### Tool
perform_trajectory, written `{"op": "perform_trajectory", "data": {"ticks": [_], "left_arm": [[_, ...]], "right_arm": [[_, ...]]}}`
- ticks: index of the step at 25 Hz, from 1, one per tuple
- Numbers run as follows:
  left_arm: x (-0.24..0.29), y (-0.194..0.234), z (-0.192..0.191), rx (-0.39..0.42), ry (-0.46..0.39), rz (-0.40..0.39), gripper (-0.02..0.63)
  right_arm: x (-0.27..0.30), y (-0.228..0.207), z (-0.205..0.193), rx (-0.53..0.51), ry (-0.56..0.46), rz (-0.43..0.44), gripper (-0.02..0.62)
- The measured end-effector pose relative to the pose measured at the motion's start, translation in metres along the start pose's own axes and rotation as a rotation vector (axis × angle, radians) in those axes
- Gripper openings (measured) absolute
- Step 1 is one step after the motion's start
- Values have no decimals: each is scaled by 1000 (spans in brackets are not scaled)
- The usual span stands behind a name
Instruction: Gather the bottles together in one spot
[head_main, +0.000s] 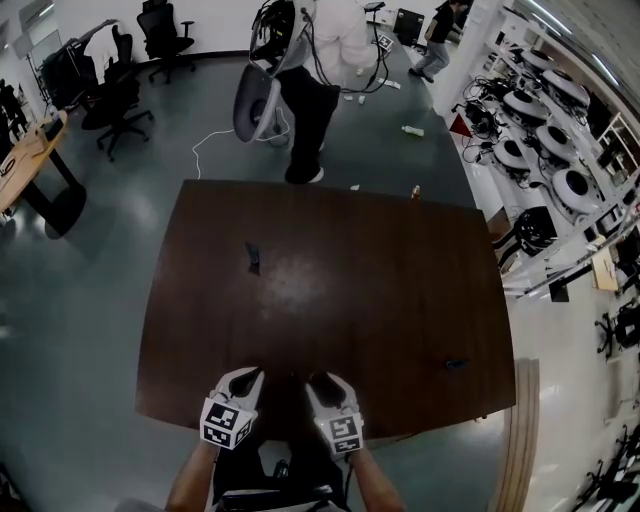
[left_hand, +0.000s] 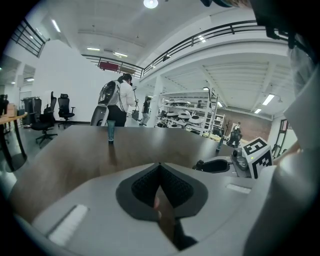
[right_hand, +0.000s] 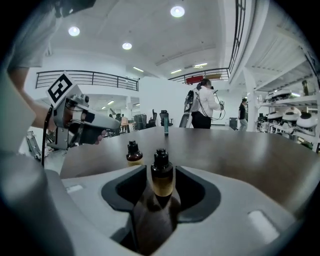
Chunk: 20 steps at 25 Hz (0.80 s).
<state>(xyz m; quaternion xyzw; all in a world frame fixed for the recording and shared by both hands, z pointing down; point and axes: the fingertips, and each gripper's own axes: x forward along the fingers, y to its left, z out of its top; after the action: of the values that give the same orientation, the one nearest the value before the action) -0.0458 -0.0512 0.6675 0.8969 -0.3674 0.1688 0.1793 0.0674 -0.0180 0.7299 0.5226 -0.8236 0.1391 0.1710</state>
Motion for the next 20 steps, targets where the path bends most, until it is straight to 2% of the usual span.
{"op": "perform_trajectory", "data": {"ticks": [3,9,12,15,20], "left_arm": [[-1,-1,0,1,2,2,2],[-7,-3,12,5,8,-8,2],[-11,-6,26,7,-2,-11,2],[-15,-7,40,10,-13,-11,2],[-22,-2,63,20,-38,-2,2]], "right_arm": [[-5,-1,1,14,-18,-1,216],[-20,-6,17,40,-15,-39,214],[-36,-12,39,58,-37,-66,177],[-51,-17,67,73,-88,-87,78],[-56,-20,117,60,-161,-101,38]]}}
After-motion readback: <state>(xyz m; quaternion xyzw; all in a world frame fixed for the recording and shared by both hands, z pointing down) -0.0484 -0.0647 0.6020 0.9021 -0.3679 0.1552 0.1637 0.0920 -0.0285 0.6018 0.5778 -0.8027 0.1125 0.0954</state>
